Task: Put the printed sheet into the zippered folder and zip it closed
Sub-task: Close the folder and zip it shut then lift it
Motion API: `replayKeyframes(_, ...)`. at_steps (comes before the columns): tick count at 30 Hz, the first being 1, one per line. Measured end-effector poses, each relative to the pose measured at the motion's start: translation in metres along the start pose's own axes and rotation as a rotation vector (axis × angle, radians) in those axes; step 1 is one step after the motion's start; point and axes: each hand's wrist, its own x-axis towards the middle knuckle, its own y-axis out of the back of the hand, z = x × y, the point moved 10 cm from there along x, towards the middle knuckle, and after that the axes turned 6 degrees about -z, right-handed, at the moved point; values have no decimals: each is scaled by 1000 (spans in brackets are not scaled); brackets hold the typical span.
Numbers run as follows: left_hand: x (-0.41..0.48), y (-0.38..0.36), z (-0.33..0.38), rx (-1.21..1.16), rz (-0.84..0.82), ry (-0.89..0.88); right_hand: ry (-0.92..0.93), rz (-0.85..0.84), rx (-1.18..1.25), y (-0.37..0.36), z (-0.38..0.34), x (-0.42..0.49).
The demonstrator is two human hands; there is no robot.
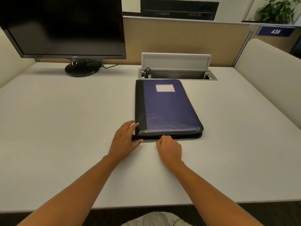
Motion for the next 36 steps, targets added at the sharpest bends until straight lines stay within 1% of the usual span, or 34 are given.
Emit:
replayKeyframes(2,11,-14,5,95,-109,8,10,-12,-19,0,-1,0)
replayKeyframes(4,19,-28,0,170,-230,82,21,-17,-44,0,-2,1)
replayKeyframes(7,25,-39,-1,284,-307,116,34,-42,-68,-5,-6,3)
replayKeyframes(10,27,-45,-1,351,-323,104,56,-61,-94,-12,-13,3)
replayKeyframes(12,28,-49,-3,379,-324,85,102,-64,-134,-16,-22,2)
replayKeyframes(15,28,-52,-4,410,-316,55,180,-73,-101,-23,-40,-2)
replayKeyframes(20,28,-58,-7,433,-355,48,179,-83,-72,-28,-48,1)
replayKeyframes(25,28,-57,-9,417,-359,63,156,-49,-44,-21,-39,6)
replayKeyframes(29,27,-56,-10,411,-354,73,136,-13,-67,-11,-25,8)
replayKeyframes(36,28,-53,-10,438,-331,80,60,15,-32,2,10,11)
